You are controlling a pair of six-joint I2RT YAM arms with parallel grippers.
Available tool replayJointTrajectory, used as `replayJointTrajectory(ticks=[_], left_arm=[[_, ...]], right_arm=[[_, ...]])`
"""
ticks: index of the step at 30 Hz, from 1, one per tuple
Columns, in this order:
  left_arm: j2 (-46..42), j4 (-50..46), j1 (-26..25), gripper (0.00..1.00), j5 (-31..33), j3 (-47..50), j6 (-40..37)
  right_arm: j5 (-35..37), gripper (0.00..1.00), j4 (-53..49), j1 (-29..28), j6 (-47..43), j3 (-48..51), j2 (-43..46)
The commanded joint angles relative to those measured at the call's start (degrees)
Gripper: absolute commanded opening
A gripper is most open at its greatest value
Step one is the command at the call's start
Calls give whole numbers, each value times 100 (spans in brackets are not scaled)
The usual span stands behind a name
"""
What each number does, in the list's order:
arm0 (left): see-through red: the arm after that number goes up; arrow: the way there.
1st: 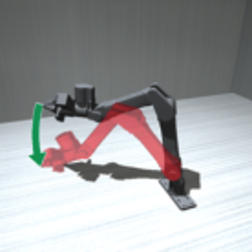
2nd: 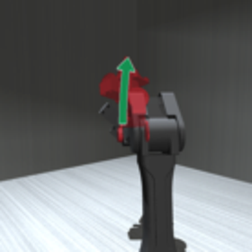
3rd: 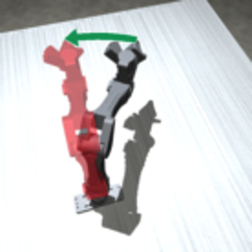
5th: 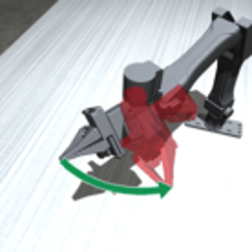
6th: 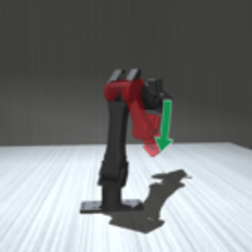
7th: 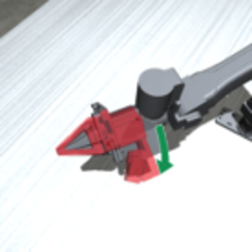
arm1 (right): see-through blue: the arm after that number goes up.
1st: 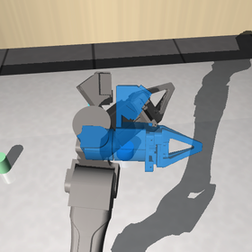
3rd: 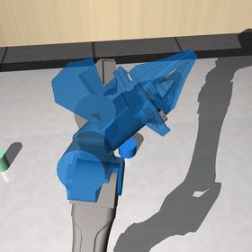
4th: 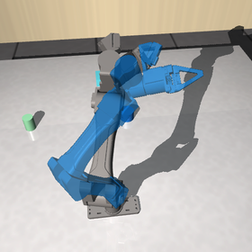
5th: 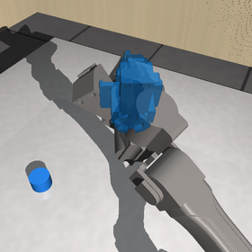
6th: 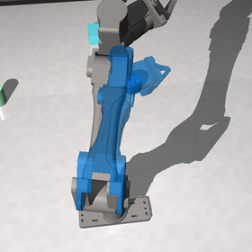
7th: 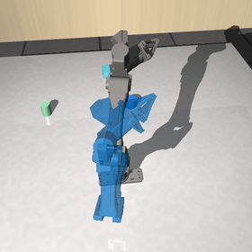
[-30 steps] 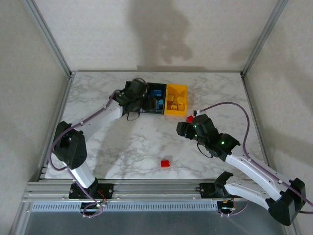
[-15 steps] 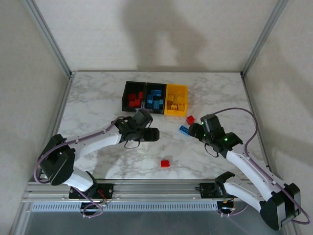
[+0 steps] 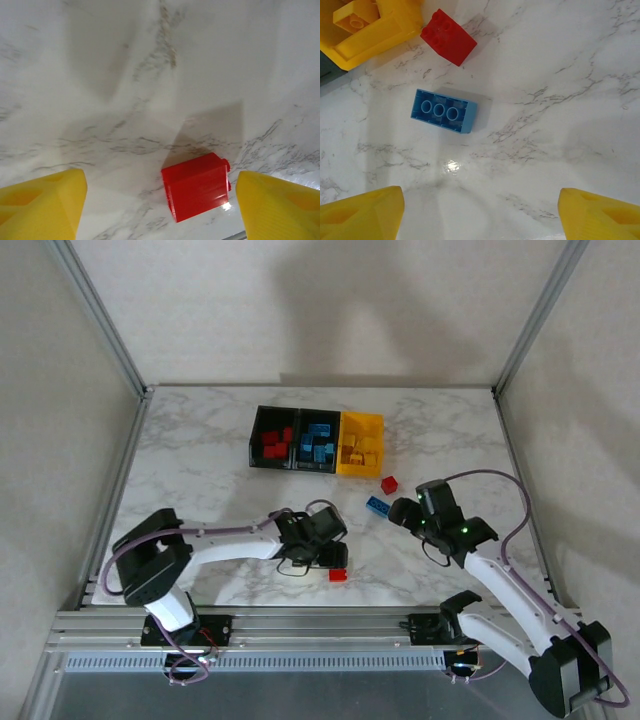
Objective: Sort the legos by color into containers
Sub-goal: Pick up the lego from the middle-left of the table.
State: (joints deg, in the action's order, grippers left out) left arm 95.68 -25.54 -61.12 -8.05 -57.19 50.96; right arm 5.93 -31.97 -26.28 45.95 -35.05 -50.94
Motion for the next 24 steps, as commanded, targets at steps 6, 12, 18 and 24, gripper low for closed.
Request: replayJointTrajectory(ticks=[6,12,18,24], left_arm=[[648,-493,-384,81,190,-596,310],[1306,-1263,-518,70,528,-1145,332],[1483,-1371,-613,46,567,-1373,241],[1376,-1411,-527,43,771,-1497,219]], right_arm=[[9,81,-29,150,88,268,473],[-21,81,21,180,82,460,655],[-47,81,118,189,98,684,779],[-246,81,257,194,-49,745,768]])
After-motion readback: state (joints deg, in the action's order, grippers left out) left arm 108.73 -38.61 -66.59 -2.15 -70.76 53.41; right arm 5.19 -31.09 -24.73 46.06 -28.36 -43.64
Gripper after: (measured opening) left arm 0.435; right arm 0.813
